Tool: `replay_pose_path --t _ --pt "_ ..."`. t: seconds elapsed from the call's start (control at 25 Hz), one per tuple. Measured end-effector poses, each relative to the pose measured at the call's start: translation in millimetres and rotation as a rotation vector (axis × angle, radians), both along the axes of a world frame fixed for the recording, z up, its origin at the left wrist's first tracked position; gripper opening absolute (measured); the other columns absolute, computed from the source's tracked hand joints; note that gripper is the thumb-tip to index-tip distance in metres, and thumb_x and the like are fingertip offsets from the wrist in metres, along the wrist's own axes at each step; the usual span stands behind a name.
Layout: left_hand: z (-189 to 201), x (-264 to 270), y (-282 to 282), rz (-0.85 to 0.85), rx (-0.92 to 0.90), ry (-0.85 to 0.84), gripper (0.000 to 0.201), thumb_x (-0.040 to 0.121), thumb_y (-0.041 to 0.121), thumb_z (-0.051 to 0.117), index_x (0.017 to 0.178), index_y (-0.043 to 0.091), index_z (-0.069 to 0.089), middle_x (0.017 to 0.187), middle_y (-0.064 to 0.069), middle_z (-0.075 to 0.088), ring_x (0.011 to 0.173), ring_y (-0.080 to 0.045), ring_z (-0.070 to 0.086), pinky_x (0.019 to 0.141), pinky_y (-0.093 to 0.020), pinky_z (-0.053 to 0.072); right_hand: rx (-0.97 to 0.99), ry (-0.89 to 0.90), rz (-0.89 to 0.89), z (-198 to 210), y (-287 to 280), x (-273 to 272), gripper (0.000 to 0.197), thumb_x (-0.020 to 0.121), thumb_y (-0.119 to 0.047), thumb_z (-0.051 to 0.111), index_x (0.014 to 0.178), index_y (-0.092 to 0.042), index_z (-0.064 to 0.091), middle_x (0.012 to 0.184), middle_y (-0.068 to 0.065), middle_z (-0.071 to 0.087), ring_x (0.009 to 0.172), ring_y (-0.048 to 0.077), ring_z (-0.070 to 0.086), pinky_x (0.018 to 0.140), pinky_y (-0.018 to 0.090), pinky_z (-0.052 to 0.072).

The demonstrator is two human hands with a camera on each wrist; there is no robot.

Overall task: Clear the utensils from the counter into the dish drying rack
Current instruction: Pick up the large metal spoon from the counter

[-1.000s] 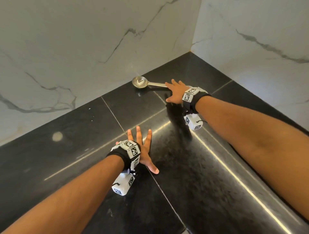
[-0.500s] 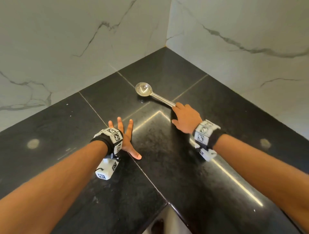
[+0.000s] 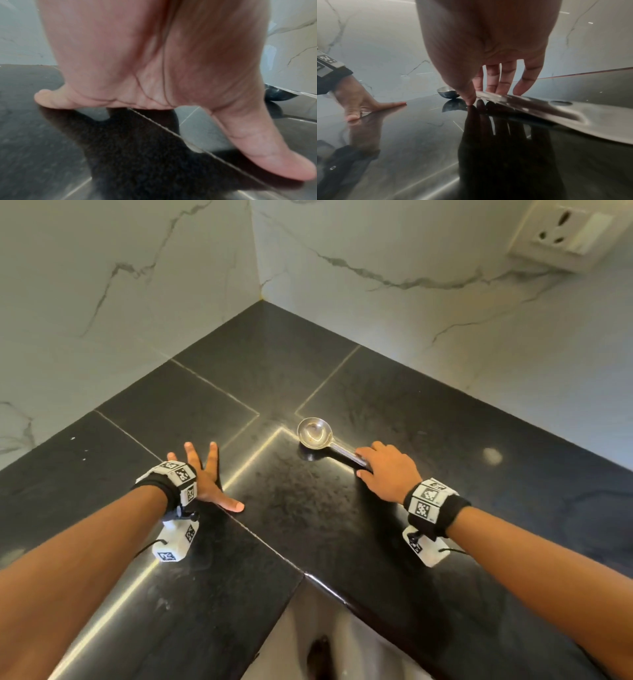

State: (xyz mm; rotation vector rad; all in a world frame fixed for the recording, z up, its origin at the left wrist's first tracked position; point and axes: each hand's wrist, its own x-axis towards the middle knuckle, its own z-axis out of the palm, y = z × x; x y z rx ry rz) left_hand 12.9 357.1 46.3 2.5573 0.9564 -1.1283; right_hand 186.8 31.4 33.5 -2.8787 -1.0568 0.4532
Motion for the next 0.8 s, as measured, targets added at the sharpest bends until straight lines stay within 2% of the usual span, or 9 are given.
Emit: replay_pose_path --t 0.12,0.2,0.28,0.36,0.4,0.44,0.6,0.72,0.8 --pt "2.6 1.2 -4.2 -0.006 0.036 0.010 0.162 0.024 0.094 0.063 0.142 0.038 -0.034 0.154 -0.016 -0.034 0.140 -0.056 -0.013 0.114 -0.063 0.004 0.105 0.035 -0.086 0.4 -19.7 -9.1 0.036 0.096 -0.036 0.051 0.131 -0.027 0.054 0.118 0.000 0.055 0.107 0.025 0.058 0.086 0.046 0.051" --pt "6.4 8.8 -8.0 -0.018 0.087 0.013 0.164 0.026 0.090 0.068 0.144 0.033 -0.031 0.156 -0.022 -0.026 0.142 -0.056 -0.002 0.116 -0.061 0.011 0.164 0.025 -0.126 10.0 -41.5 -11.9 0.034 0.097 -0.036 0.049 0.130 -0.029 0.055 0.115 -0.002 0.053 0.101 0.025 0.061 0.082 0.046 0.052" --pt "16.9 21.6 -24.4 -0.058 0.126 0.002 0.157 0.036 0.076 0.080 0.152 0.025 -0.012 0.159 -0.027 0.000 0.140 -0.051 0.022 0.114 -0.056 0.026 0.169 -0.020 -0.134 27.3 -70.1 -12.0 0.033 0.096 -0.038 0.049 0.128 -0.031 0.056 0.114 -0.004 0.052 0.096 0.025 0.063 0.080 0.043 0.052" --pt "26.4 35.9 -53.4 -0.164 0.101 -0.150 0.107 0.053 0.051 0.085 0.144 0.023 0.037 0.142 -0.015 0.047 0.123 -0.035 0.054 0.101 -0.044 0.047 0.155 -0.070 -0.137 54.2 -101.2 -7.9 0.032 0.094 -0.042 0.051 0.123 -0.034 0.060 0.110 -0.006 0.055 0.093 0.022 0.063 0.076 0.037 0.050" --pt "30.1 45.2 -74.3 -0.228 0.086 -0.264 0.079 0.062 0.044 0.080 0.133 0.025 0.052 0.128 -0.006 0.060 0.112 -0.028 0.062 0.094 -0.038 0.051 0.151 -0.097 -0.149 71.4 -119.9 -4.3 0.031 0.093 -0.044 0.053 0.120 -0.034 0.062 0.107 -0.007 0.056 0.091 0.021 0.062 0.075 0.035 0.049" --pt "31.4 54.9 -99.7 -0.275 0.050 -0.359 0.062 0.069 0.042 0.074 0.127 0.027 0.057 0.121 -0.001 0.066 0.108 -0.023 0.065 0.092 -0.034 0.052 0.143 -0.129 -0.163 89.2 -140.2 0.3 0.030 0.091 -0.046 0.055 0.117 -0.035 0.065 0.105 -0.007 0.058 0.091 0.020 0.062 0.075 0.035 0.048" --pt "49.6 91.9 -238.0 -0.450 -0.176 -0.561 0.044 0.079 0.044 0.067 0.121 0.031 0.060 0.115 0.005 0.068 0.109 -0.020 0.063 0.095 -0.031 0.047 0.129 -0.282 -0.229 169.9 -226.5 15.8 0.027 0.084 -0.047 0.063 0.107 -0.036 0.074 0.097 -0.007 0.065 0.092 0.022 0.063 0.069 0.030 0.040" --pt "81.9 112.3 -350.9 -0.551 -0.409 -0.694 0.037 0.078 0.045 0.066 0.114 0.035 0.063 0.111 0.008 0.070 0.099 -0.013 0.066 0.092 -0.035 0.052 0.124 -0.386 -0.266 232.0 -296.0 18.6 0.028 0.081 -0.049 0.066 0.106 -0.039 0.074 0.097 -0.007 0.068 0.094 0.023 0.064 0.071 0.032 0.045" --pt "109.0 120.3 -431.9 -0.617 -0.616 -0.719 0.039 0.082 0.041 0.068 0.118 0.030 0.062 0.114 0.003 0.068 0.103 -0.011 0.065 0.095 -0.034 0.051 0.099 -0.452 -0.296 269.4 -356.7 14.0 0.028 0.080 -0.051 0.066 0.106 -0.041 0.073 0.098 -0.008 0.070 0.093 0.023 0.064 0.073 0.033 0.046"
